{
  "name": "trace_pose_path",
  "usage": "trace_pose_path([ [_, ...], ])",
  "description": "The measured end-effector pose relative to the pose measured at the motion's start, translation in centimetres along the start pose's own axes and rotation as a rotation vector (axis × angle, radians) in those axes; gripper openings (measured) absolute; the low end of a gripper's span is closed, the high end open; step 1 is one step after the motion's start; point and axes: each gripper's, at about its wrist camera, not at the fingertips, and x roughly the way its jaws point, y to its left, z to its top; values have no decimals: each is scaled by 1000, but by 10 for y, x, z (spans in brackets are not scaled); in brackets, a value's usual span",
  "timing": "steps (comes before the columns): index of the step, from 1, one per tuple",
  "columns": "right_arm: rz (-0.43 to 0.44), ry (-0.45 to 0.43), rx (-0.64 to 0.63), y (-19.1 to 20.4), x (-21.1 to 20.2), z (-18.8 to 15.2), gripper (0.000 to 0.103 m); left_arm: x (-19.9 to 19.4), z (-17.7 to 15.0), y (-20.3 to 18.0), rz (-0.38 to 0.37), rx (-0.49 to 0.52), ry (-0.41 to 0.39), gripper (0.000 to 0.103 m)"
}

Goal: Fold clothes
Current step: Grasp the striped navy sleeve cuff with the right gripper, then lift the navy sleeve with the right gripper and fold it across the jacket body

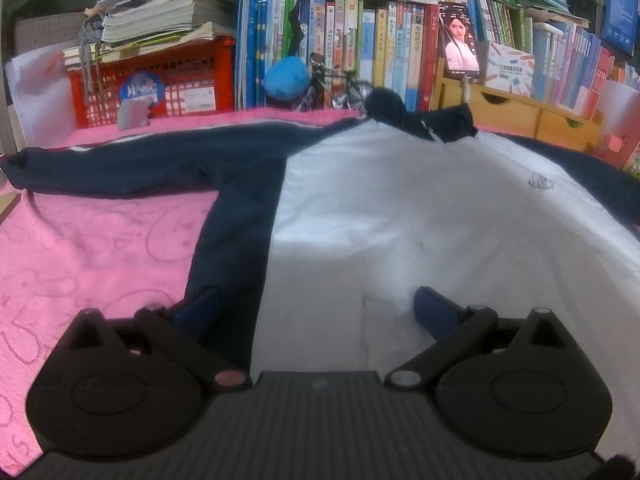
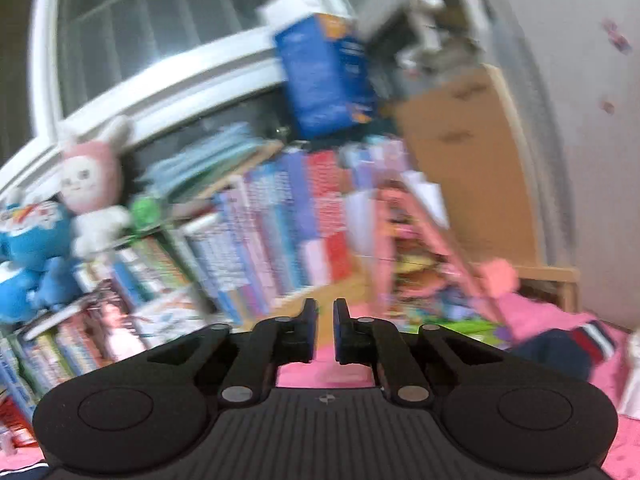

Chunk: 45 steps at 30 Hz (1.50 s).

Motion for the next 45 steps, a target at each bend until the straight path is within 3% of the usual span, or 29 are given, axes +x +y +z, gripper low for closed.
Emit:
trace_pose_path([
  [1,-32,9,12,-3,2,-4,37,0,0,1,-6,-3,-2,103],
  [2,-74,19,28,-8,5,-10,56,-1,-1,2,-11,-8,-5,103],
  [3,-115,30,44,-13,8,-15,63,-1,-1,2,-15,-13,-8,103],
  [7,-325,54,112,-48,17,-38,72,-1,-1,2,-14,-13,-8,103],
  [10,-464,22,176,-87,19,-52,94,-1,-1,1,-9,-8,-6,103],
  [16,-564,84,170,-139,48,-68,101,1,0,-1,3,8,3,103],
  [21,-572,118,215,-159,72,-70,102,1,0,0,2,4,2,103],
  [22,-545,127,203,-160,76,-69,94,1,0,1,-1,-2,0,103],
  [23,-514,142,205,-161,80,-68,64,1,0,2,-5,-8,-2,103],
  [24,-483,158,211,-161,84,-67,45,1,0,3,-7,-12,-3,103],
  [25,-461,163,229,-161,85,-66,41,1,1,3,-6,-12,-2,103],
  [27,-419,160,267,-159,83,-64,20,1,1,2,-1,-7,0,103],
  [29,-389,128,285,-153,76,-61,11,1,1,2,-1,-8,0,103],
  [33,-273,4,180,-99,49,-44,7,1,2,2,-5,-13,0,103],
  [37,-12,-22,24,-5,35,-33,7,1,2,4,-10,-18,-1,103],
  [40,220,38,-255,100,32,-56,7,0,2,4,-12,-23,-3,103],
  [42,380,126,-487,166,29,-94,10,0,2,4,-11,-24,-2,103],
  [45,514,252,-811,230,17,-161,15,-1,3,4,-6,-22,0,103],
])
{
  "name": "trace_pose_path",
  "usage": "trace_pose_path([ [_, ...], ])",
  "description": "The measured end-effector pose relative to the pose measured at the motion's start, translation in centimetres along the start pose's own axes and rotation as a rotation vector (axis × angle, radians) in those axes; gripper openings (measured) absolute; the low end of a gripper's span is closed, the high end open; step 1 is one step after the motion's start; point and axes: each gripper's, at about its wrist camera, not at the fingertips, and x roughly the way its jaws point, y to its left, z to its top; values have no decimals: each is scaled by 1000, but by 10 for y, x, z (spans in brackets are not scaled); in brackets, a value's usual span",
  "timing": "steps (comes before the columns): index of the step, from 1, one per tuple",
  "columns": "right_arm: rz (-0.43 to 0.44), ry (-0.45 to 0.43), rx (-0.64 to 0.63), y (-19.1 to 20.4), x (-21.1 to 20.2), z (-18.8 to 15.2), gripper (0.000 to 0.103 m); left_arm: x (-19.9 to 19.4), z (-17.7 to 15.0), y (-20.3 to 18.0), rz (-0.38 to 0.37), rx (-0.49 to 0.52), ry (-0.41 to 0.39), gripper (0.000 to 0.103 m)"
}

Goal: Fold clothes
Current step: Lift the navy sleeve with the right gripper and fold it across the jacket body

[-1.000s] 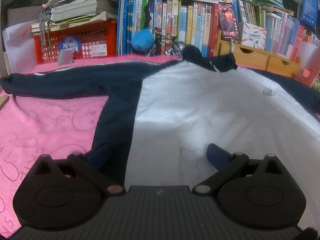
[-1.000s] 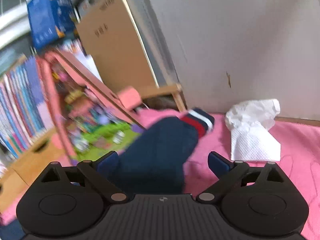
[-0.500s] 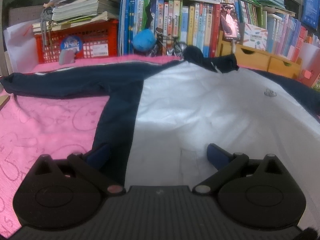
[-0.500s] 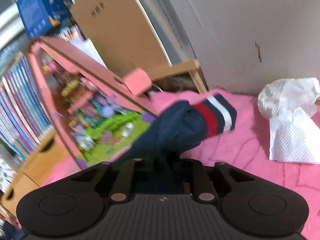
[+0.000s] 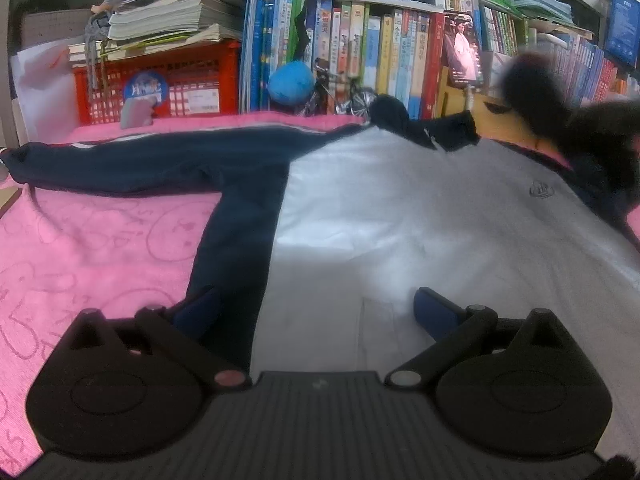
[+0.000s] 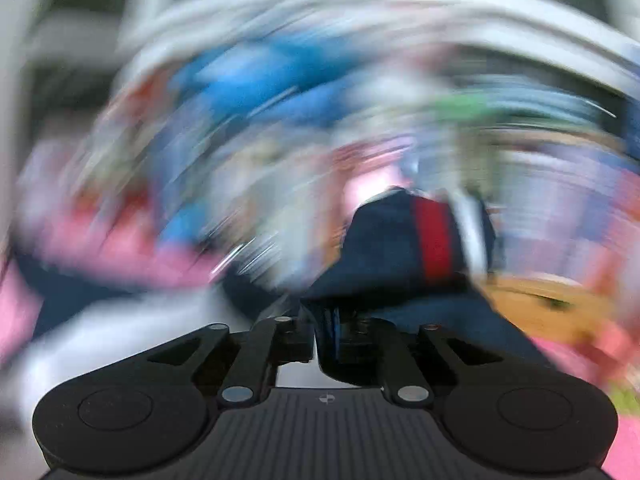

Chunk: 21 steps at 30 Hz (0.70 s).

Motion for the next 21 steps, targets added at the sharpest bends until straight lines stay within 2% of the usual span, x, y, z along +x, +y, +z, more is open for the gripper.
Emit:
trace_pose_path([
  [1,28,38,-78,23,7,-5,19,0,0,1,-2,-2,-1,103],
  [3,74,104,-200,61,19,-15,52,-1,0,2,-5,-7,-3,103],
  [4,83,123,-218,68,20,-20,58,-1,0,2,-6,-8,-2,103],
  [9,87,167,-217,77,9,-37,73,-2,1,4,-16,-20,-6,103],
  [13,72,163,-155,61,-12,-39,82,-4,2,8,-37,-42,-7,103],
  [15,37,134,-139,51,-30,-40,92,-6,5,14,-70,-72,-6,103],
  [17,-11,111,-126,39,-49,-44,97,-13,13,24,-127,-142,-7,103],
  [21,-128,97,-91,11,-87,-56,102,-21,56,35,-328,-291,-58,103],
])
